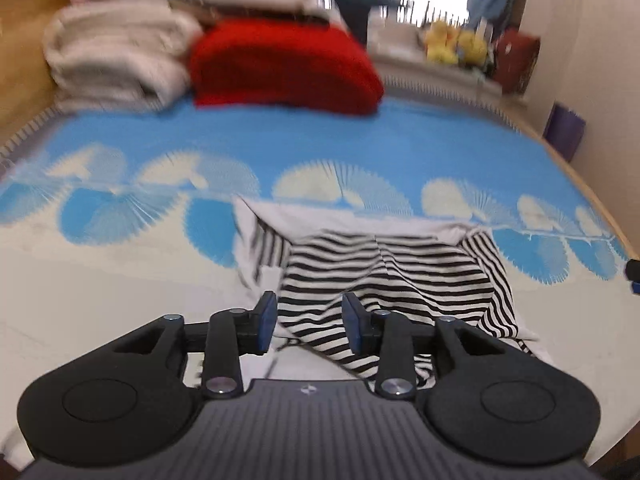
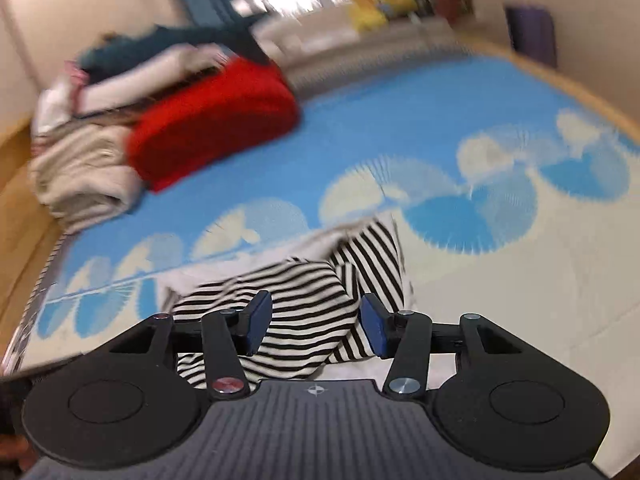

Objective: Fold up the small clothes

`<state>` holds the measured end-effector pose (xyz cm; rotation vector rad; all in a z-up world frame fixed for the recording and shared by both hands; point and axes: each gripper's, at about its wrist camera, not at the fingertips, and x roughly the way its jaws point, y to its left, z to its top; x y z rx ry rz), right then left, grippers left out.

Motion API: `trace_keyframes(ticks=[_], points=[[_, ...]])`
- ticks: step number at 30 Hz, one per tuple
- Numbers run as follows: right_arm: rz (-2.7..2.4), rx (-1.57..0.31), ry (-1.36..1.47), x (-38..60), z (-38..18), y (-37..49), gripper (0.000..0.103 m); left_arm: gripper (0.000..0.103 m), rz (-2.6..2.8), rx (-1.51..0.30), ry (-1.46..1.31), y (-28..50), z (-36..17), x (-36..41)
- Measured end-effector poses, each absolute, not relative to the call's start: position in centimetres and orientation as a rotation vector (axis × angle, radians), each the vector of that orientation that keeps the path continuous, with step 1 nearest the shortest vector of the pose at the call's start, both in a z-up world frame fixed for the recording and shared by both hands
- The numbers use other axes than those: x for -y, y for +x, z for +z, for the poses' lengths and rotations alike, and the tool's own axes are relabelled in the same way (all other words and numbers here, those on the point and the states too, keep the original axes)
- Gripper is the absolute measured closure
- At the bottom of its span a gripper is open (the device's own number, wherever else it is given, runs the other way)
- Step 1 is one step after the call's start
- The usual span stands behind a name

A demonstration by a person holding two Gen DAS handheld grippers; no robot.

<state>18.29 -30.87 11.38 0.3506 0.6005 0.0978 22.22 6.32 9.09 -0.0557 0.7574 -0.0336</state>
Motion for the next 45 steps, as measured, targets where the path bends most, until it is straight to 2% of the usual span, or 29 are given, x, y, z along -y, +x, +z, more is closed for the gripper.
trace_keyframes(ticks=[3, 6, 11, 21, 26, 29, 45], points=[[0.138, -0.558, 0.324, 31.4, 10.7, 13.5, 0.046, 0.062, -0.046, -0.676, 0.028, 16.8, 9.7, -5.7], [0.094, -0.554, 0.328, 31.8, 7.7, 9.9, 0.046, 0.062, -0.051, -0.649, 0.087, 12.0, 7.6, -5.5], [0.006, -0.612, 0.302, 32.2, 3.1, 6.5, 0.048, 0.063, -0.006, -0.758, 0.112, 8.2, 2.9, -5.8], [-0.069, -0.671, 0.344, 33.5, 0.0, 6.6, 0.05, 0.064, 0.008, -0.773, 0.045, 7.2, 3.2, -7.9], [-0.062, -0.683, 0.324, 33.2, -0.7, 6.8, 0.05, 0.064, -0.044, -0.769, 0.025, 7.2, 0.6, -7.6], [-0.053, -0.7, 0.29, 32.7, -1.2, 7.4, 0.05, 0.065, -0.033, -0.832, 0.033, 8.2, -1.3, -7.2], [-0.068, -0.775, 0.252, 32.7, -3.1, 9.0, 0.05, 0.065, 0.003, -0.874, -0.1, 10.1, -1.7, -8.3]])
